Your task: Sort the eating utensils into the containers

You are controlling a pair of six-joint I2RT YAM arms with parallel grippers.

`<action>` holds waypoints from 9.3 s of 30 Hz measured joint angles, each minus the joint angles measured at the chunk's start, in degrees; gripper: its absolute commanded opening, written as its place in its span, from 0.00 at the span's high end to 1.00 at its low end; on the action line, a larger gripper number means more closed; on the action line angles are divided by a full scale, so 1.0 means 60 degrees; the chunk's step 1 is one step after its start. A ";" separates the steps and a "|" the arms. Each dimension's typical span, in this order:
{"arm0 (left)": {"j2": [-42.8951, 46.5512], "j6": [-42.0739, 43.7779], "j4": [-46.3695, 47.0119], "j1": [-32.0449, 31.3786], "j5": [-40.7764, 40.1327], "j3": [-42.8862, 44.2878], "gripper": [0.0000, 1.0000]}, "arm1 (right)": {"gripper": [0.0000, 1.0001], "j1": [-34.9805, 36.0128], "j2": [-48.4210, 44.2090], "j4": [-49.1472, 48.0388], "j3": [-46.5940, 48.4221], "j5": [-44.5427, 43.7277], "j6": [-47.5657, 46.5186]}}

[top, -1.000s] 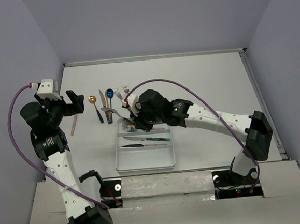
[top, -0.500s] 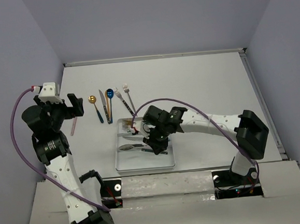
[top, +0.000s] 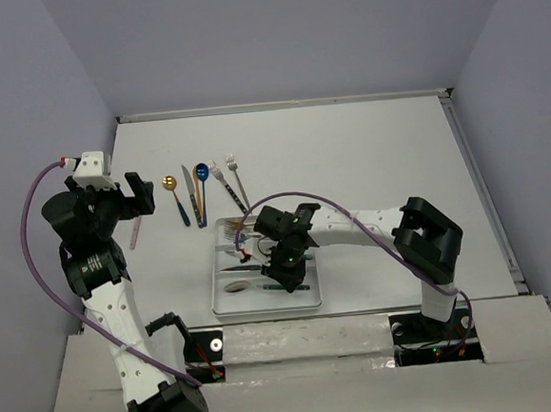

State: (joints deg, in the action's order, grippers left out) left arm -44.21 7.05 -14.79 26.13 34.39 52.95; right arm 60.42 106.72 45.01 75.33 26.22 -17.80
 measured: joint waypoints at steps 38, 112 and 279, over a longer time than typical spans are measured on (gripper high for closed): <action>-0.5778 0.4725 0.0255 -0.0026 -0.3818 0.0000 0.14 | 0.49 -0.0095 -0.2991 -0.2484 -0.0153 -0.5512 0.3435; 0.1067 -0.4382 0.3501 -0.0484 0.1410 -0.0484 1.00 | 0.40 0.0554 0.0288 -0.9191 0.4368 -0.3894 0.4335; -0.4721 -0.0528 0.3719 -0.2459 -0.4976 -0.1198 1.00 | 0.55 -0.0535 -0.2528 -0.2415 -0.0328 -0.3067 0.1366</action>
State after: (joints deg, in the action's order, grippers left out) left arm -72.53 3.88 7.53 11.38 4.54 45.76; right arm 57.21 91.55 30.52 73.36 7.81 -9.61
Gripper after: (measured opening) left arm 0.014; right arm 0.412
